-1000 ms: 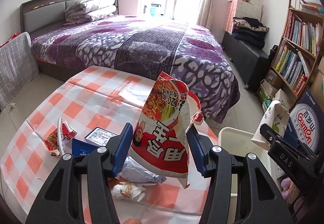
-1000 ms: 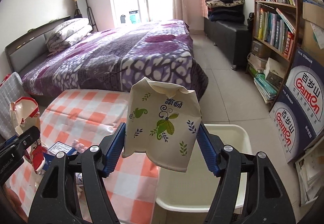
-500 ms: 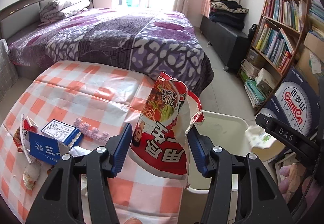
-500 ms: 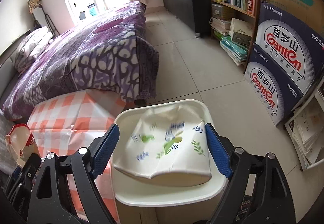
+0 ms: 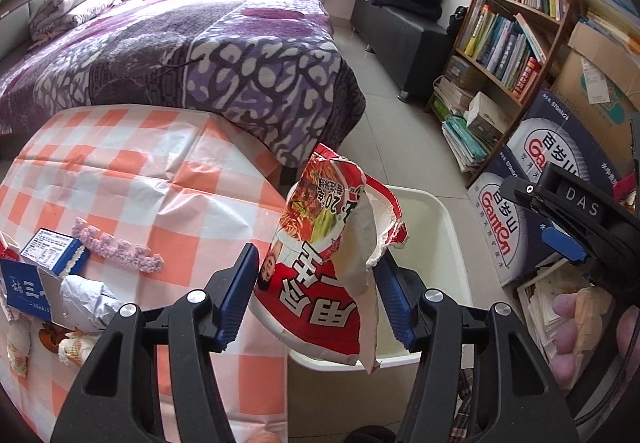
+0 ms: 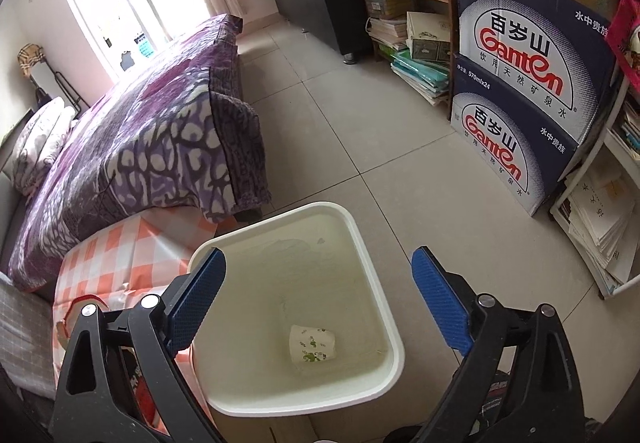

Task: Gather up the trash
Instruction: 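Carry the wrapper and cup to the white bin and release both, then grasp the white foam strip with the left tool while the right tool grasps the pink strip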

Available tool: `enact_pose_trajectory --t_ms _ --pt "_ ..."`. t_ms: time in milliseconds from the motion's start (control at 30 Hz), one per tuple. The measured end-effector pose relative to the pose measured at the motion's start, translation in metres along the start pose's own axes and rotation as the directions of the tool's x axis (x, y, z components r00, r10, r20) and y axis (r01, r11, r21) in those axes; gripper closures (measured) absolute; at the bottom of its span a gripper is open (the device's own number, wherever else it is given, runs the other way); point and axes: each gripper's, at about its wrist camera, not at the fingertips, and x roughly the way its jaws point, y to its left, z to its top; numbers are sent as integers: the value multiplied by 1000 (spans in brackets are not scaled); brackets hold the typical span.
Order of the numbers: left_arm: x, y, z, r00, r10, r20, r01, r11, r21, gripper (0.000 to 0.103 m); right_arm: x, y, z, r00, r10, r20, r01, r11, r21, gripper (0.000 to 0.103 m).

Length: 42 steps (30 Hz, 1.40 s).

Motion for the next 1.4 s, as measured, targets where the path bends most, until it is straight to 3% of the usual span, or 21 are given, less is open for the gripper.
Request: enact_pose_trajectory --t_ms 100,300,533,633,767,867,1067,1167,1267,1400 --pt "1 -6 1 999 -33 -8 33 999 12 24 0 -6 4 1000 17 -8 -17 999 42 13" --pt "-18 6 -2 1000 -14 3 14 999 -33 20 -8 -7 6 998 55 10 -56 996 65 13" --pt "-53 29 -22 992 125 -7 -125 990 -62 20 -28 13 2 988 151 30 -151 988 21 12" --pt "-79 50 -27 983 181 19 -179 980 -85 20 -42 33 -4 986 157 63 -155 987 -41 10" --pt "-103 90 -26 966 259 18 -254 958 -131 16 -62 63 -13 980 192 42 -187 976 -110 10" --pt "-111 128 -24 946 324 -3 -320 933 -167 16 -80 89 -18 974 226 8 -221 961 -167 7" --pt "-104 228 -27 911 381 -158 -412 852 -324 16 -76 146 -28 968 246 -42 -248 924 -291 7" --pt "-100 280 -31 908 346 -237 -418 799 -432 16 -54 180 -39 964 247 -99 -266 900 -346 7" --pt "-96 322 -37 917 277 -286 -392 754 -527 17 -26 210 -51 956 240 -167 -288 878 -383 7" --pt "-80 365 -47 938 124 -324 -316 692 -649 22 15 242 -69 926 239 -291 -347 842 -413 7"
